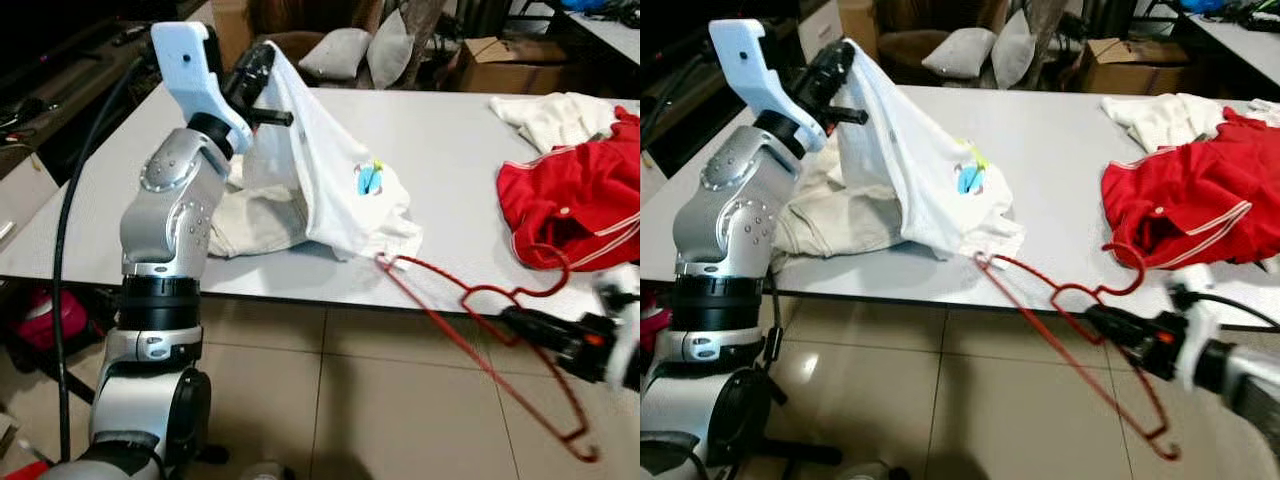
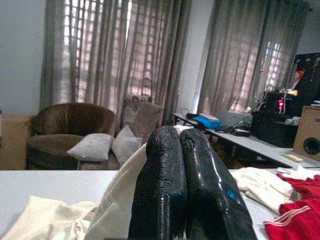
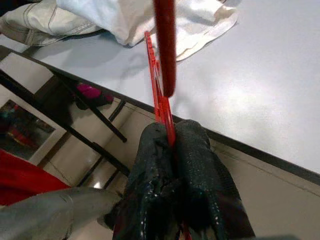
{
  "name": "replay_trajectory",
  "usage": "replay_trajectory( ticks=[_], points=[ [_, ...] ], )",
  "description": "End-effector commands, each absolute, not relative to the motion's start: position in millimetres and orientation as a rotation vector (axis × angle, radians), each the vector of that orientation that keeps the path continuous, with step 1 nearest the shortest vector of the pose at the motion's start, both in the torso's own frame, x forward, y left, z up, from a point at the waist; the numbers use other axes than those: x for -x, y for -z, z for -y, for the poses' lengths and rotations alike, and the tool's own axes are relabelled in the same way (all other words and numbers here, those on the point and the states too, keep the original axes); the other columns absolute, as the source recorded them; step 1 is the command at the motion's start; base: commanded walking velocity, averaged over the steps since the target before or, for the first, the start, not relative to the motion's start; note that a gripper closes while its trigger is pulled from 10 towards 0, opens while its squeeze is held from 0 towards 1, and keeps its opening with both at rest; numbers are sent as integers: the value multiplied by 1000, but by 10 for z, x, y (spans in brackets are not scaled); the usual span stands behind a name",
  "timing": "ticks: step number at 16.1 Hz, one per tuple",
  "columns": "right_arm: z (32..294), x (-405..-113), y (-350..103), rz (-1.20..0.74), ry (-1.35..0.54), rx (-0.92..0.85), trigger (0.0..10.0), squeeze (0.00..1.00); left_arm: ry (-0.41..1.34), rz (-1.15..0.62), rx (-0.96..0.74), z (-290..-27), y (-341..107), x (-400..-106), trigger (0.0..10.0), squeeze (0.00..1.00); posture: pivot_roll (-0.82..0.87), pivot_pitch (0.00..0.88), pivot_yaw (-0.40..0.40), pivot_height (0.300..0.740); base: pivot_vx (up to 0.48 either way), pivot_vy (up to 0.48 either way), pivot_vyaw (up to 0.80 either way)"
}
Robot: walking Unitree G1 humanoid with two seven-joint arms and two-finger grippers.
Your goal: Hang hanger
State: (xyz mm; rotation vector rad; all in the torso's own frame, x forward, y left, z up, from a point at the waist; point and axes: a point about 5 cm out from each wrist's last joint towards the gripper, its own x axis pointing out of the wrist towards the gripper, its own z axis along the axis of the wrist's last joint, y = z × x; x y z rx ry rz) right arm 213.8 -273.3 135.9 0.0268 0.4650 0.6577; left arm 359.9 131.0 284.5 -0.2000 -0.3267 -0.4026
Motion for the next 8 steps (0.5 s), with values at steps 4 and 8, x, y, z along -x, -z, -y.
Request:
replay_trajectory(
  ticks=[4,8],
  points=[
    [2582,-2427,-1299,-419,-696,-82,10000,0,469,371,190,-1247,-3032,-3553,0,0,-32,0,55,740,0,0,0],
    [2585,-2659,-1268,-439,-680,-119,10000,0,466,357,179,-1263,-2993,-3535,0,0,-25,0,36,740,0,0,0]
  ],
)
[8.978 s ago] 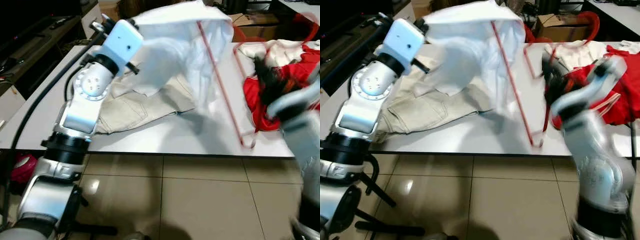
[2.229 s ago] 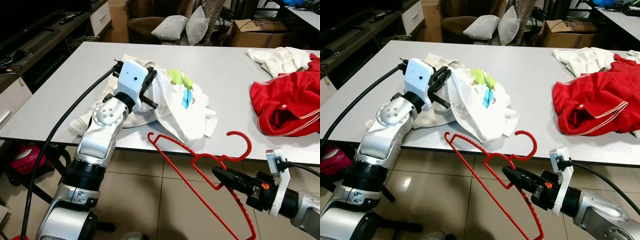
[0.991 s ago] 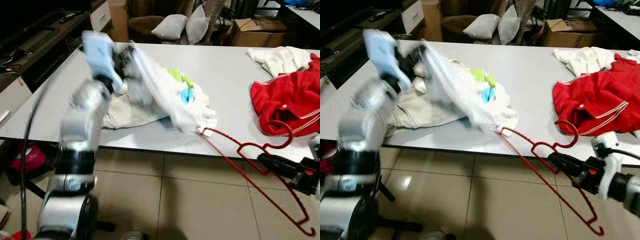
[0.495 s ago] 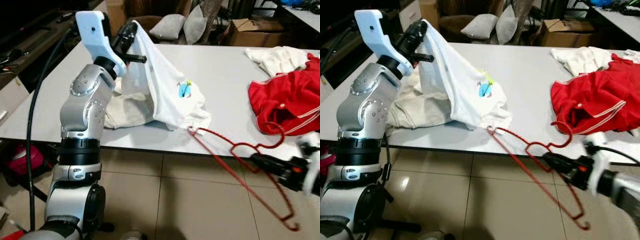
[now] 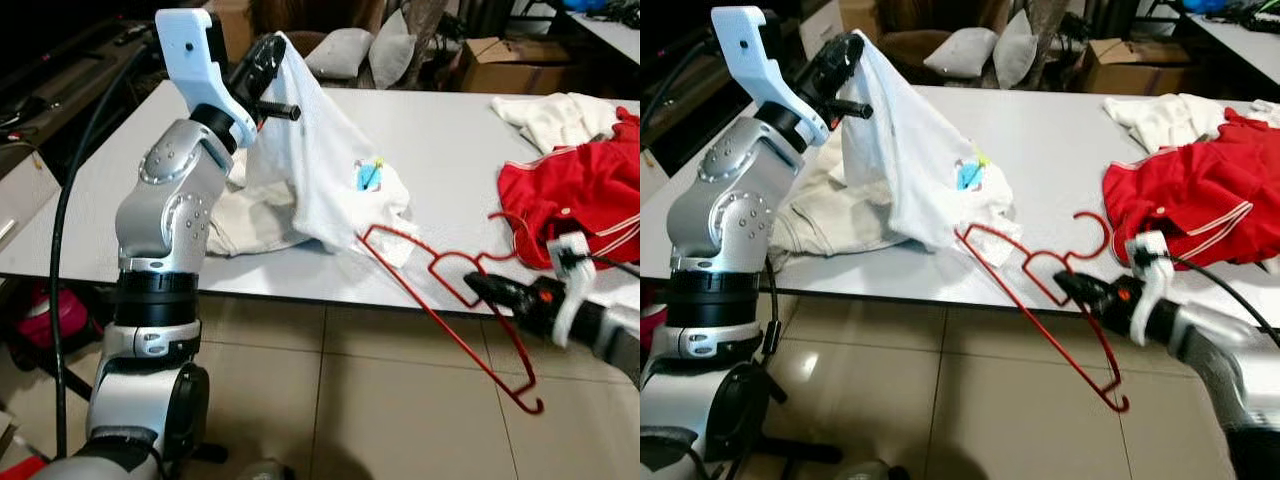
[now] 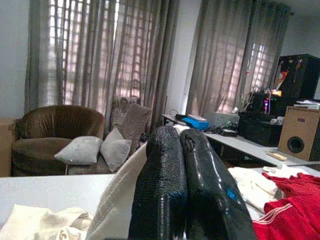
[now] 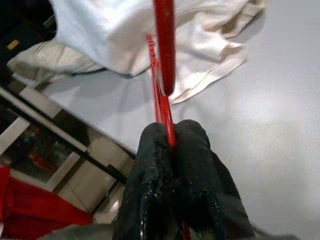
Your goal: Hang hanger
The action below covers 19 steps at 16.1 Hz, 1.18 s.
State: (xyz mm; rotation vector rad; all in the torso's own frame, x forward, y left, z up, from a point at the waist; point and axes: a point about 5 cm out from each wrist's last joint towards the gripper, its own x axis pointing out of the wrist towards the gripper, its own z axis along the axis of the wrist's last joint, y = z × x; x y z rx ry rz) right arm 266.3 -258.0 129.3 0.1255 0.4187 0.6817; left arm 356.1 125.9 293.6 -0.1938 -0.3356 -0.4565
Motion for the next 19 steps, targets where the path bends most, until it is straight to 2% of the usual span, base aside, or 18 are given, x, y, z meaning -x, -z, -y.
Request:
replay_trajectory(
  ticks=[1,7,10,15,17,18,19],
  points=[
    [2611,-2715,-1223,-471,-641,-136,10000,0,462,352,175,-1266,-2981,-3531,0,0,-22,0,30,740,0,0,0],
    [2846,-2880,-1080,-589,-422,-235,10000,0,439,342,160,-1304,-2963,-3507,0,0,-16,0,11,740,0,0,0],
    [3120,-2905,-1179,-559,-268,-258,10000,0,423,341,158,-1326,-2959,-3502,0,0,-16,0,4,740,0,0,0],
    [3501,-2821,-1518,-458,-165,-236,10000,0,395,335,156,-1366,-2942,-3515,0,0,-25,0,7,740,0,0,0],
    [3550,-2806,-1639,-399,-178,-184,10000,0,380,325,153,-1358,-2925,-3534,0,0,-35,0,14,740,0,0,0],
    [3507,-2787,-1717,-353,-244,-167,10000,0,372,319,136,-1350,-2913,-3542,0,0,-34,0,14,740,0,0,0],
    [3356,-2713,-1885,-256,-404,-153,10000,0,377,306,81,-1310,-2880,-3551,0,0,-33,0,14,740,0,0,0]
  ],
)
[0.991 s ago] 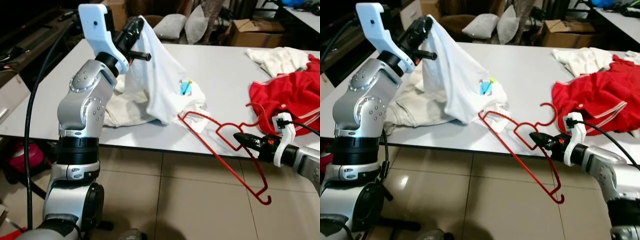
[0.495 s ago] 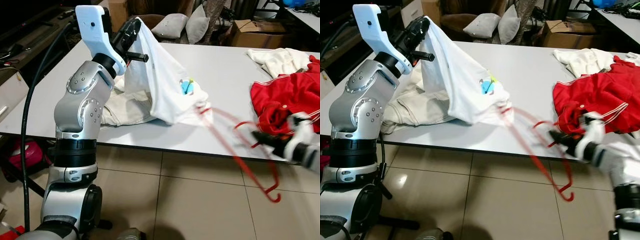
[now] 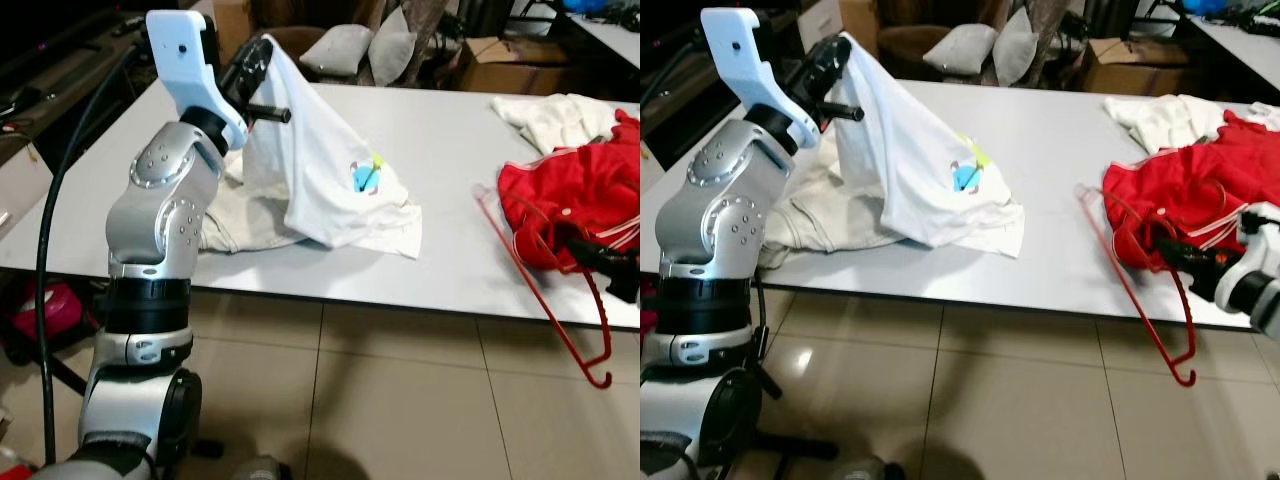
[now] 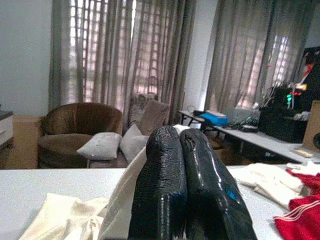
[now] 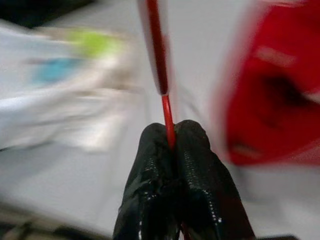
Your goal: Hang hanger
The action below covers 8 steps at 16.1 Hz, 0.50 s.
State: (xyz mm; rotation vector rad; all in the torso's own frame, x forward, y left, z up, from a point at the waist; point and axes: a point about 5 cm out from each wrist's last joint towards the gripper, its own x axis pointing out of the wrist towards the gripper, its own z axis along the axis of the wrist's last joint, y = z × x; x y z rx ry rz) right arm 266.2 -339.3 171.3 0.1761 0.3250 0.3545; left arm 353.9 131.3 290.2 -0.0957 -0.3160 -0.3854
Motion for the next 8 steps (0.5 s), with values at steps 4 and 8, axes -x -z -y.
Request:
replay_trajectory(
  ticks=[4,8],
  points=[
    [2644,-2421,-1978,-155,-795,-164,10000,0,472,226,-145,-1175,-2609,-3553,0,0,-40,0,37,740,0,0,0],
    [2090,-2218,-1817,-153,-881,-179,10000,0,524,174,-332,-1140,-2444,-3521,0,0,-35,0,56,740,0,0,0]
  ],
)
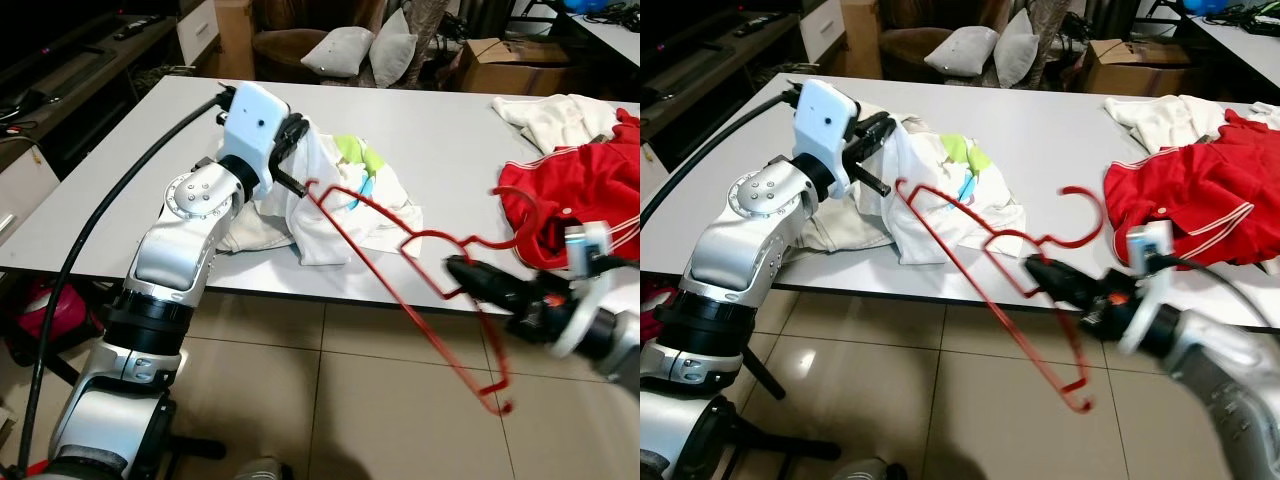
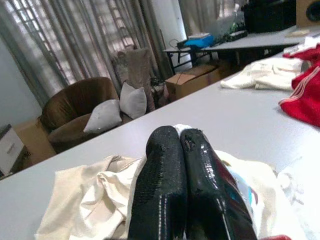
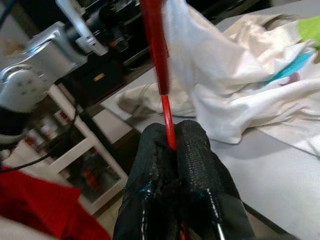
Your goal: Hang hanger
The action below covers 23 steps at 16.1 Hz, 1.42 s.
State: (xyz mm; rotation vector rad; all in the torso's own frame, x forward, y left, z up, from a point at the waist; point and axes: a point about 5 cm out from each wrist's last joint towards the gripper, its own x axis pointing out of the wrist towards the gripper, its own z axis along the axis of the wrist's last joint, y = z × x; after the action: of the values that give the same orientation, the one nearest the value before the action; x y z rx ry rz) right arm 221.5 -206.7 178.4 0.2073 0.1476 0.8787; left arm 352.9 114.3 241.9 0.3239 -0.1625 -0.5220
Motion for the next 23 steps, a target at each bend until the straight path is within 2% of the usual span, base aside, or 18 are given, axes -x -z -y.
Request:
replay_trajectory(
  ticks=[1,3,6,9,17,21,23],
  points=[
    [1993,-2185,-1790,-151,-865,-187,10000,0,542,179,-377,-1125,-2448,-3515,0,0,-28,0,64,740,0,0,0],
    [1838,-2140,-1773,-141,-863,-179,10000,0,562,186,-436,-1100,-2455,-3511,0,0,-22,0,70,740,0,0,0],
    [1788,-2272,-1738,-118,-728,-154,10000,0,582,188,-465,-1054,-2445,-3489,0,0,-17,0,74,740,0,0,0],
    [1728,-2360,-1745,-100,-676,-141,10000,0,587,187,-470,-1028,-2411,-3469,0,0,-15,0,70,740,0,0,0],
    [1496,-2381,-1833,-61,-725,-174,10000,0,523,172,-509,-1080,-2331,-3503,0,0,-7,0,50,740,0,0,0],
    [1402,-2333,-1922,-49,-715,-147,10000,0,508,161,-533,-1081,-2283,-3515,0,0,-9,0,47,740,0,0,0],
    [1389,-2318,-1938,-64,-649,-138,10000,0,486,158,-564,-1102,-2262,-3534,0,0,-11,0,46,740,0,0,0]
  ],
)
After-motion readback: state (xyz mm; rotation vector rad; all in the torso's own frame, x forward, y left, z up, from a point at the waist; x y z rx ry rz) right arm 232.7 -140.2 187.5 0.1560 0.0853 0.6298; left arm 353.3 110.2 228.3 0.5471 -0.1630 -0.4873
